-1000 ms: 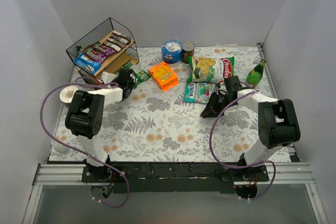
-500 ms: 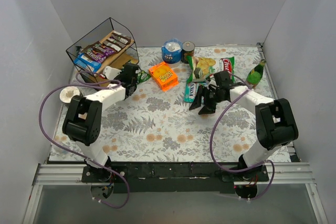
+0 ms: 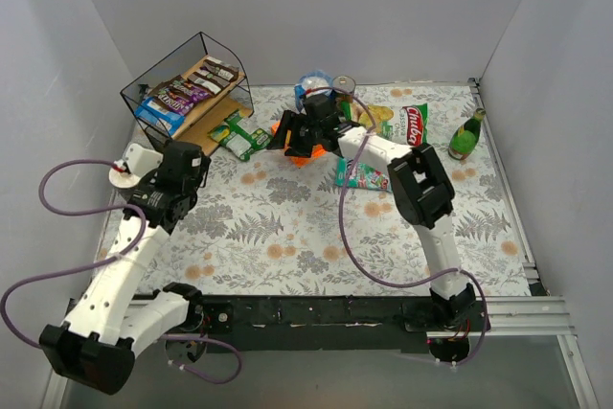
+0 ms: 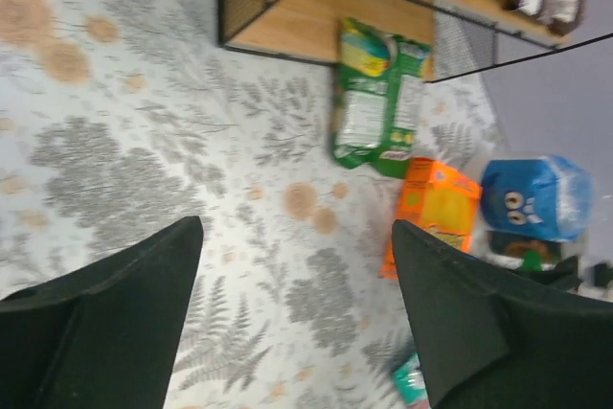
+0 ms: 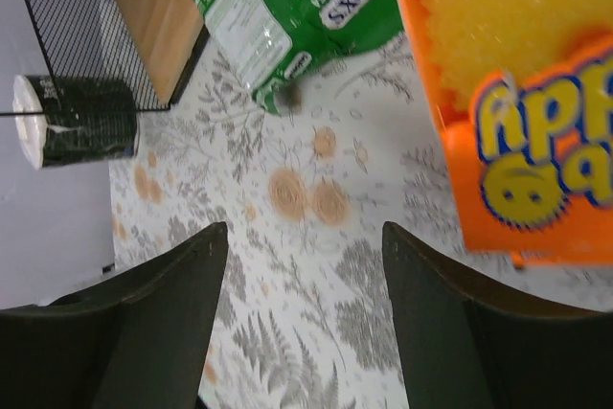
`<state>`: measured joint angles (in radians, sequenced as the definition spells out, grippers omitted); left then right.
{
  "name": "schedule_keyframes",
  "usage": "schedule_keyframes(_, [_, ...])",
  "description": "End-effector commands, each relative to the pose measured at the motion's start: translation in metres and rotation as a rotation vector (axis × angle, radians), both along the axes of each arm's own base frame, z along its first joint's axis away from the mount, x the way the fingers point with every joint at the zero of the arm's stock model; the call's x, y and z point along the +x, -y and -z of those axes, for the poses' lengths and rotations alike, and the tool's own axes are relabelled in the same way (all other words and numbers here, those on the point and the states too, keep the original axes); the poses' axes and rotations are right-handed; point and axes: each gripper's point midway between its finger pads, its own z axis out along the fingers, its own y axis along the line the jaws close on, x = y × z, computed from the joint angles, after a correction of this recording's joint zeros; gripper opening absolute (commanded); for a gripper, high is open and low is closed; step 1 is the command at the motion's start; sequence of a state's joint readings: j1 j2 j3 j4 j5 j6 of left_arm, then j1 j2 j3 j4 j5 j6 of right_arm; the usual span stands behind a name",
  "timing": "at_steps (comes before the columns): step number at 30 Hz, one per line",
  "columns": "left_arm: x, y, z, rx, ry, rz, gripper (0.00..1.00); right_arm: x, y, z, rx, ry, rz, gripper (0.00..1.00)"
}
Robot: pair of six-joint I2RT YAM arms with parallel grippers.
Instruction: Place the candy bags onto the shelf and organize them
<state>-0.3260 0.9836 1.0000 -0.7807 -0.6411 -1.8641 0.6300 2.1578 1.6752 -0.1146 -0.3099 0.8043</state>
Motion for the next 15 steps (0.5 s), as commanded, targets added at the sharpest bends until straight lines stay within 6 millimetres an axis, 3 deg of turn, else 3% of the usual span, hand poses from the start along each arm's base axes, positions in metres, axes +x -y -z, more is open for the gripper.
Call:
schedule_keyframes(1, [-0.06,-0.032,0.021,0.11,-0.178,-0.02,0.85,0.04,-0.046,-0.001,0.048,0.139,0.096,0.74])
schedule_keyframes(2, [-0.062,-0.032,0.017,0.1,-0.161,-0.007,0.91,0.048,-0.057,-0.015,0.084,0.172,0.099,0.74])
schedule_keyframes(3, [-0.064,-0.032,0.013,0.094,-0.151,-0.002,0.91,0.053,-0.061,-0.015,0.088,0.176,0.121,0.74])
schedule_keyframes(4, [-0.067,-0.033,0.008,0.089,-0.139,-0.001,0.91,0.054,-0.068,0.0,0.078,0.162,0.127,0.74])
schedule_keyframes(5, [-0.066,-0.033,0.0,0.086,-0.123,0.003,0.92,0.06,-0.073,-0.006,0.099,0.181,0.14,0.74])
schedule_keyframes(7, [-0.064,-0.032,-0.004,0.093,-0.124,0.017,0.93,0.066,-0.078,0.004,0.104,0.182,0.189,0.74])
schedule_keyframes(9, [-0.059,-0.03,-0.013,0.091,-0.129,0.019,0.93,0.076,-0.085,-0.004,0.149,0.206,0.226,0.74])
schedule_keyframes(11, [-0.052,-0.026,-0.025,0.087,-0.132,0.03,0.93,0.078,-0.094,0.008,0.144,0.202,0.234,0.74])
schedule_keyframes(12, [-0.05,-0.025,-0.03,0.086,-0.129,0.033,0.93,0.087,-0.096,0.0,0.151,0.224,0.271,0.74])
schedule_keyframes(15, [-0.042,-0.024,-0.046,0.094,-0.106,0.04,0.93,0.088,-0.103,0.013,0.148,0.212,0.304,0.74])
